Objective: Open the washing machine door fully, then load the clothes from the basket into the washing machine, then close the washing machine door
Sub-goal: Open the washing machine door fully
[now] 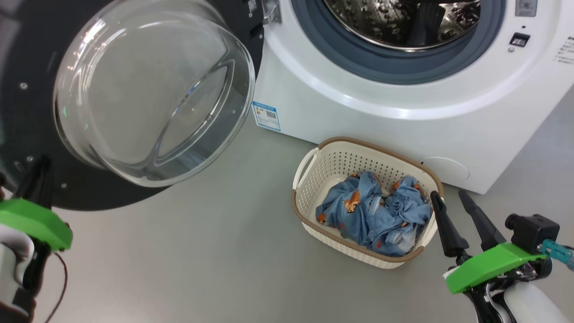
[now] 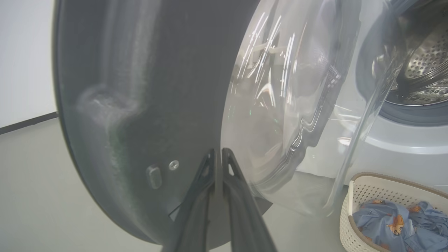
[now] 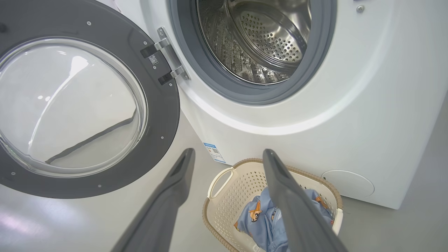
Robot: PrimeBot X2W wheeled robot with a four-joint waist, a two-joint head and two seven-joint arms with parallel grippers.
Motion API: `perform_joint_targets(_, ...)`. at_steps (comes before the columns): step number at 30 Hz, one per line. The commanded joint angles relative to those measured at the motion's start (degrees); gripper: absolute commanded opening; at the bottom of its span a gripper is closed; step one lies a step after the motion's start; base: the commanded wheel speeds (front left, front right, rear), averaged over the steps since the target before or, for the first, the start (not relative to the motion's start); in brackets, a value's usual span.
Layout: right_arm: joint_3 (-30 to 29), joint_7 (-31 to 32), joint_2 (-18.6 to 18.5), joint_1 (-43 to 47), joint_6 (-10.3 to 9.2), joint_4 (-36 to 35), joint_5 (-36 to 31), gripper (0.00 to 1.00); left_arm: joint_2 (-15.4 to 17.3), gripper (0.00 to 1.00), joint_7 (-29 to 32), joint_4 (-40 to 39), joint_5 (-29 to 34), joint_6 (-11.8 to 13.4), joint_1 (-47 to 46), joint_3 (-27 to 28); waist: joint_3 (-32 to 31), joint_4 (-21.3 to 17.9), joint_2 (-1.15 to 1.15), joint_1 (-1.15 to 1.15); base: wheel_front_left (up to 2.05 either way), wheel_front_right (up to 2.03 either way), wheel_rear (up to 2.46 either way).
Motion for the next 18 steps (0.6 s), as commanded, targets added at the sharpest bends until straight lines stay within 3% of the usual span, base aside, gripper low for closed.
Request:
perform_joint_targets(1, 0.9, -0.7, -0.4, 0.7, 0.33, -1.4, 0.7, 1.0, 3.8, 0.0, -0.7, -2.2, -0.6, 0.3, 0.4, 1.8, -1.0, -0.6, 0.0, 0.0, 0.0, 0.0, 0.0)
perform_joint_targets(3, 0.8, -0.7, -0.8, 1.1, 0.33, -1.5, 0.8, 1.0, 3.6, 0.0, -0.7, -4.3, -1.0, 0.3, 2.0, 2.3, -1.5, -1.0, 0.0, 0.0, 0.0, 0.0, 0.0)
perform_joint_targets(7, 0.8, -0.7, -1.5, 1.9, 0.33, -1.8, 0.9, 1.0, 3.0, 0.45, -0.8, -10.0, -1.0, 0.8, 6.3, 3.9, -2.8, -2.1, 0.0, 0.0, 0.0, 0.0, 0.0)
perform_joint_targets(9, 0.9, -0.7, -1.7, 2.3, 0.33, -1.9, 1.0, 1.0, 2.4, 1.0, -0.8, -13.5, -0.9, 1.5, 8.7, 4.5, -3.4, -2.8, 0.0, 0.0, 0.0, 0.0, 0.0)
perform_joint_targets(18, 1.4, -0.7, -2.3, 3.6, 0.33, -2.3, 1.1, 1.0, 0.5, 1.0, -0.8, -26.5, -1.2, 4.9, 17.4, 6.8, -5.7, -6.6, 0.0, 0.0, 0.0, 0.0, 0.0)
